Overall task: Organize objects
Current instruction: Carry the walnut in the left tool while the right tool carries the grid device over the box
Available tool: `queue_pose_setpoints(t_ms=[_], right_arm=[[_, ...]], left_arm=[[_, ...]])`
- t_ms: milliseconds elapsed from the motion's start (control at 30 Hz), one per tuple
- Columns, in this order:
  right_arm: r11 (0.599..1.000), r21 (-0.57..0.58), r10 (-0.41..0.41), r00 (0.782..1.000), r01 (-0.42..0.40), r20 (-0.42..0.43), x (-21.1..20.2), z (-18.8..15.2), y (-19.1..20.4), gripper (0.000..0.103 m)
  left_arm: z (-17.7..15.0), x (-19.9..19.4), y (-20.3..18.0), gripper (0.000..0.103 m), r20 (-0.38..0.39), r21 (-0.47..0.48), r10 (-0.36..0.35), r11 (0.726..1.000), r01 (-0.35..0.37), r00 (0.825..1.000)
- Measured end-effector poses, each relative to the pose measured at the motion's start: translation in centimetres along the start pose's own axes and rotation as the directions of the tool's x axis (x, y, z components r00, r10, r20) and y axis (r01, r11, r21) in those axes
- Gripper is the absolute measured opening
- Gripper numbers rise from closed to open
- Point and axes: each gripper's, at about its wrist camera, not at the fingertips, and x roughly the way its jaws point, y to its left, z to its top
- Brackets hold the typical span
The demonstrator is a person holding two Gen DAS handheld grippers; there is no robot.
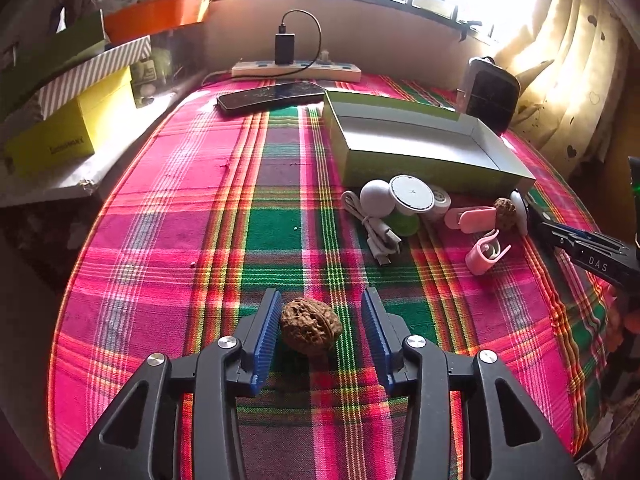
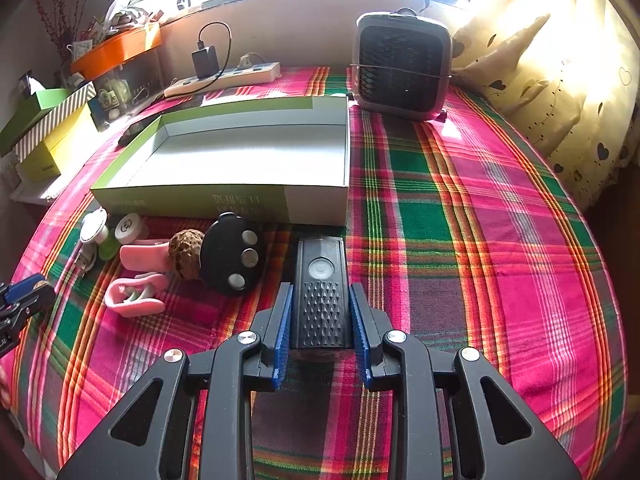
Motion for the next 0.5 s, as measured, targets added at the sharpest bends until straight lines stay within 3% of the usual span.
queue_pose_setpoints(t_ms=[200,300,500], right_arm=[[1.0,-0.001,0.003,1.0,-0.003,0.001,-0.16,-0.19,0.01,0.028],[1.0,-0.002,0.002,1.0,-0.002,0.001,-0.19,-0.19,0.06,0.028],[1.0,-0.002,0.002,1.0,-0.002,0.001,-0.18,-0.19,0.07,0.028]], left_arm=[[-0.39,0.3,-0.04,0.039,-0.01,0.002,0.017,1.0,-0.017,1.0],[-0.38,0.31,-0.02,0.029,-0.008,0.007,0.035,0.999,-0.035,0.999],[-0.32,0.27,0.28,0.029,-0.008,-0.001,0.029,1.0,-0.029,1.0]])
